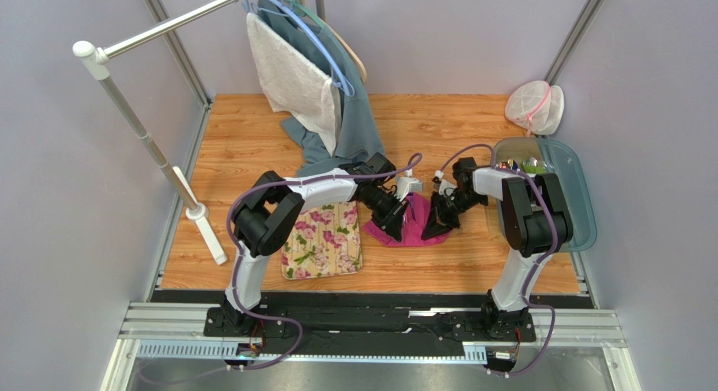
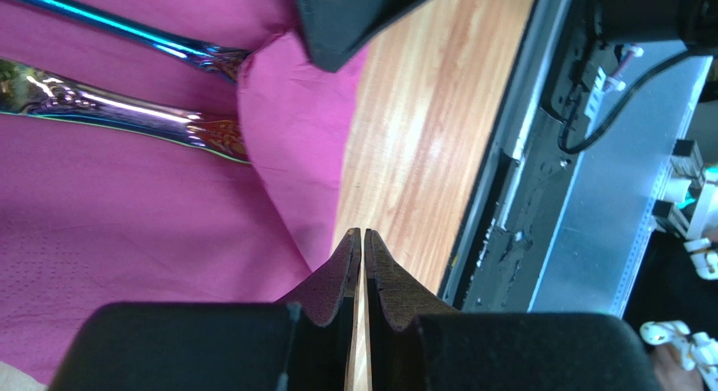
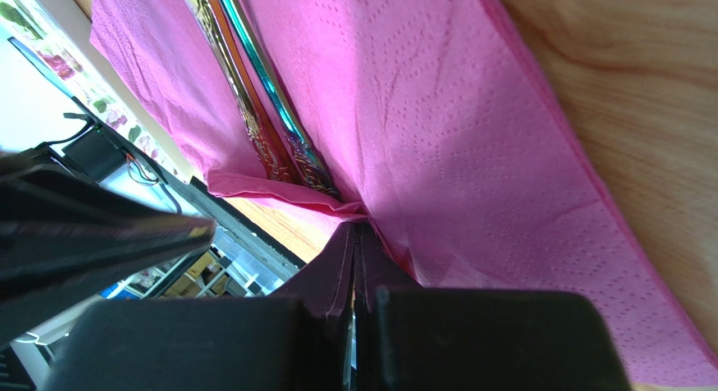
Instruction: Place the utensils on the paper napkin and roll it up
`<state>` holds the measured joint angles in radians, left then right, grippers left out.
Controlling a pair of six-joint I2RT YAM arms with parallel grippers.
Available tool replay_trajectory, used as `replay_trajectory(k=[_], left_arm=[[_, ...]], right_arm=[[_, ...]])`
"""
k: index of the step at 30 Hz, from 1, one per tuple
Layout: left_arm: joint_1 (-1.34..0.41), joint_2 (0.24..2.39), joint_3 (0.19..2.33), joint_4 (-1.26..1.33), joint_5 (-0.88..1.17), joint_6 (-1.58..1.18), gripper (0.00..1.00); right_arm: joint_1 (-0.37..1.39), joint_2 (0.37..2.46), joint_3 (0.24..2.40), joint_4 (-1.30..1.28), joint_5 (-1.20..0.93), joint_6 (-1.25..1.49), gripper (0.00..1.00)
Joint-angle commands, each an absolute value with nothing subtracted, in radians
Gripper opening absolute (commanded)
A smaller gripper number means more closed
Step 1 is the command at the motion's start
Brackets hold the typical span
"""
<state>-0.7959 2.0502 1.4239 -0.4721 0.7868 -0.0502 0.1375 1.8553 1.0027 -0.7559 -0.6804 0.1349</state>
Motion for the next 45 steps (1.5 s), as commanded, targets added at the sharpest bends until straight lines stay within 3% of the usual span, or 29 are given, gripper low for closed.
replay_trajectory(k=[1, 18, 34, 45], left_arm=[[-0.795, 2.085, 1.486, -0.491, 0.766, -0.086, 0.11], [-0.792, 2.152, 1.519, -0.591, 0.627, -0.077, 0.05], [-0.765, 2.138, 1.517, -0.565, 0.637, -0.087, 0.04], [-0.765, 2.013, 1.473, -0.494, 0.725, -0.031, 0.07]], right_arm=[[0.146, 1.842, 1.02, -0.735, -0.591, 0.12, 0.01], [0.144, 1.763, 1.078, -0.856, -0.568, 0.045, 0.06], [0.169, 1.769, 1.058, -0.847, -0.595, 0.015, 0.06], [0.17, 1.839, 1.057, -0.827, -0.543, 0.029, 0.04]])
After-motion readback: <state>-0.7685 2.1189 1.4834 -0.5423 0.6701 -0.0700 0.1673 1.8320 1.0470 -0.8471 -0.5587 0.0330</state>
